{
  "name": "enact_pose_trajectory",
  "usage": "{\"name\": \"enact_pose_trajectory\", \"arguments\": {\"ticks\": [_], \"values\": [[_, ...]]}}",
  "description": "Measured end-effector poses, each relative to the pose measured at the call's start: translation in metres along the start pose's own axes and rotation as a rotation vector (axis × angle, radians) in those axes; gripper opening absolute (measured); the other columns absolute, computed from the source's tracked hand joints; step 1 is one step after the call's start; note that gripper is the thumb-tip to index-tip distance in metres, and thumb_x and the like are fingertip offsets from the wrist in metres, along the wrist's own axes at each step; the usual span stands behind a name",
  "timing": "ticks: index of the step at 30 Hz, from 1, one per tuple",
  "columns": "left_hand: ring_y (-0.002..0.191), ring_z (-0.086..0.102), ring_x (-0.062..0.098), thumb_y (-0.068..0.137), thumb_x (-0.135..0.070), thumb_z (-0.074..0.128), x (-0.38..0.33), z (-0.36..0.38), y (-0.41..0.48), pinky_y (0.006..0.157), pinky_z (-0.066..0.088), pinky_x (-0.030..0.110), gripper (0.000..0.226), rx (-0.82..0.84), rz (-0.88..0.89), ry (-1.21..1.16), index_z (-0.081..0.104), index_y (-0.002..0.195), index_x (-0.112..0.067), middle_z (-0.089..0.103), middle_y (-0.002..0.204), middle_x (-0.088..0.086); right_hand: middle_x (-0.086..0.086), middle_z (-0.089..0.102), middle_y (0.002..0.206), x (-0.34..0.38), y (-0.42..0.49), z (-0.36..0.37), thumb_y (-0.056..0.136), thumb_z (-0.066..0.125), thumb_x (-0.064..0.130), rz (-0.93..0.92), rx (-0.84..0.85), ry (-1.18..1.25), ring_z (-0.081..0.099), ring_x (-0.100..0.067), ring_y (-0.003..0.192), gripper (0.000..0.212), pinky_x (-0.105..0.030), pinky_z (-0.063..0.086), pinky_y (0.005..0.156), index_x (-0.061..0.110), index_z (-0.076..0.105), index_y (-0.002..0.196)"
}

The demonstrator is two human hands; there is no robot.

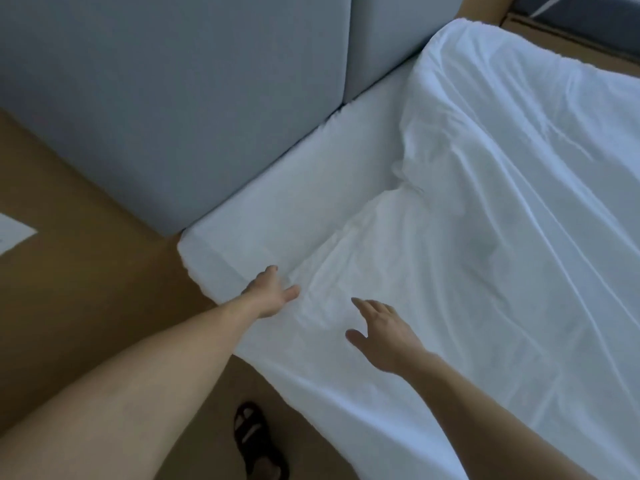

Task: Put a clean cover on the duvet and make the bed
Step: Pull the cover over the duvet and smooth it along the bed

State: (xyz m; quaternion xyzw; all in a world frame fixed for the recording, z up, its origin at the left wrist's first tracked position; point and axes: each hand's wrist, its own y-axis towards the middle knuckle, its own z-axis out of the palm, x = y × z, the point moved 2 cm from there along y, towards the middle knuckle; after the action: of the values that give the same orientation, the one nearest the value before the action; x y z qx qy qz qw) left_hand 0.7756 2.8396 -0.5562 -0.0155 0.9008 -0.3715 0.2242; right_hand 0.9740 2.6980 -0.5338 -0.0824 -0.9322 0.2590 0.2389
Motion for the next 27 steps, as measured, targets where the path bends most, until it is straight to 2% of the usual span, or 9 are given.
{"name": "enact_pose_trajectory", "arguments": {"ticks": [4, 7, 9, 11, 13, 17, 22, 25, 27], "values": [[0.119, 0.055, 0.025, 0.067, -0.077, 0.066, 0.015, 0.029, 0.050, 0.101, 0.046, 0.036, 0.098, 0.183, 0.114, 0.030, 0.042, 0.140, -0.018, 0.054, 0.138, 0.001, 0.003, 0.017, 0.165, 0.016, 0.044, 0.038, 0.099, 0.048, 0.049, 0.128, -0.034, 0.047, 0.013, -0.020, 0.151, 0.071, -0.041, 0.027, 0.118, 0.027, 0.014, 0.158], [0.117, 0.058, 0.023, 0.055, -0.073, 0.072, 0.027, 0.046, 0.064, 0.099, 0.049, 0.035, 0.104, 0.205, 0.142, -0.028, 0.047, 0.138, -0.015, 0.058, 0.133, 0.002, 0.006, 0.001, 0.167, 0.026, 0.050, 0.063, 0.097, 0.047, 0.053, 0.201, -0.014, 0.021, 0.004, -0.018, 0.153, 0.073, -0.044, 0.023, 0.118, 0.033, 0.010, 0.157], [0.113, 0.060, 0.022, 0.065, -0.063, 0.077, 0.033, 0.054, 0.061, 0.097, 0.050, 0.033, 0.087, 0.245, 0.144, -0.096, 0.053, 0.134, -0.015, 0.062, 0.128, 0.003, 0.007, 0.000, 0.167, 0.031, 0.048, 0.071, 0.096, 0.046, 0.055, 0.234, -0.022, 0.045, 0.004, -0.017, 0.153, 0.075, -0.044, 0.021, 0.119, 0.034, 0.008, 0.157], [0.106, 0.062, 0.020, 0.076, -0.050, 0.080, 0.044, 0.061, 0.051, 0.089, 0.050, 0.028, 0.067, 0.292, 0.118, -0.161, 0.058, 0.128, -0.015, 0.065, 0.121, 0.002, 0.007, 0.007, 0.166, 0.035, 0.041, 0.075, 0.096, 0.047, 0.057, 0.277, -0.050, 0.128, 0.010, -0.016, 0.152, 0.076, -0.040, 0.022, 0.120, 0.032, 0.009, 0.158], [0.100, 0.066, 0.018, 0.074, -0.046, 0.083, 0.058, 0.062, 0.034, 0.087, 0.053, 0.028, 0.060, 0.348, 0.089, -0.229, 0.063, 0.122, -0.015, 0.069, 0.114, 0.001, 0.004, 0.021, 0.164, 0.040, 0.032, 0.075, 0.096, 0.050, 0.056, 0.347, -0.109, 0.259, 0.022, -0.017, 0.149, 0.077, -0.035, 0.025, 0.119, 0.026, 0.016, 0.158], [0.091, 0.072, 0.015, 0.062, -0.053, 0.086, 0.102, 0.045, -0.014, 0.090, 0.058, 0.038, 0.064, 0.480, 0.053, -0.295, 0.069, 0.114, -0.019, 0.076, 0.100, -0.005, -0.004, 0.042, 0.154, 0.061, 0.012, 0.068, 0.093, 0.052, 0.061, 0.465, -0.188, 0.464, 0.041, -0.021, 0.140, 0.076, -0.032, 0.033, 0.112, 0.023, 0.028, 0.155], [0.097, 0.070, 0.013, 0.070, -0.059, 0.081, 0.164, 0.018, -0.081, 0.091, 0.056, 0.032, 0.057, 0.626, 0.107, -0.154, 0.069, 0.111, -0.022, 0.074, 0.105, -0.006, -0.008, 0.046, 0.149, 0.116, -0.014, 0.076, 0.093, 0.050, 0.062, 0.372, -0.110, 0.394, 0.047, -0.024, 0.134, 0.074, -0.033, 0.038, 0.105, 0.027, 0.028, 0.155], [0.098, 0.070, 0.015, 0.068, -0.062, 0.081, 0.189, 0.008, -0.107, 0.087, 0.057, 0.032, 0.062, 0.646, 0.110, -0.146, 0.069, 0.114, -0.023, 0.074, 0.106, -0.005, -0.006, 0.037, 0.154, 0.146, -0.041, 0.105, 0.093, 0.056, 0.056, 0.315, -0.048, 0.365, 0.045, -0.024, 0.135, 0.078, -0.033, 0.038, 0.105, 0.027, 0.022, 0.157], [0.099, 0.072, 0.018, 0.066, -0.063, 0.082, 0.204, 0.013, -0.116, 0.092, 0.056, 0.038, 0.066, 0.647, 0.097, -0.185, 0.069, 0.115, -0.022, 0.075, 0.106, -0.003, -0.001, 0.030, 0.158, 0.151, -0.054, 0.121, 0.093, 0.057, 0.054, 0.278, -0.073, 0.352, 0.040, -0.022, 0.139, 0.079, -0.033, 0.036, 0.108, 0.027, 0.020, 0.157]]}}
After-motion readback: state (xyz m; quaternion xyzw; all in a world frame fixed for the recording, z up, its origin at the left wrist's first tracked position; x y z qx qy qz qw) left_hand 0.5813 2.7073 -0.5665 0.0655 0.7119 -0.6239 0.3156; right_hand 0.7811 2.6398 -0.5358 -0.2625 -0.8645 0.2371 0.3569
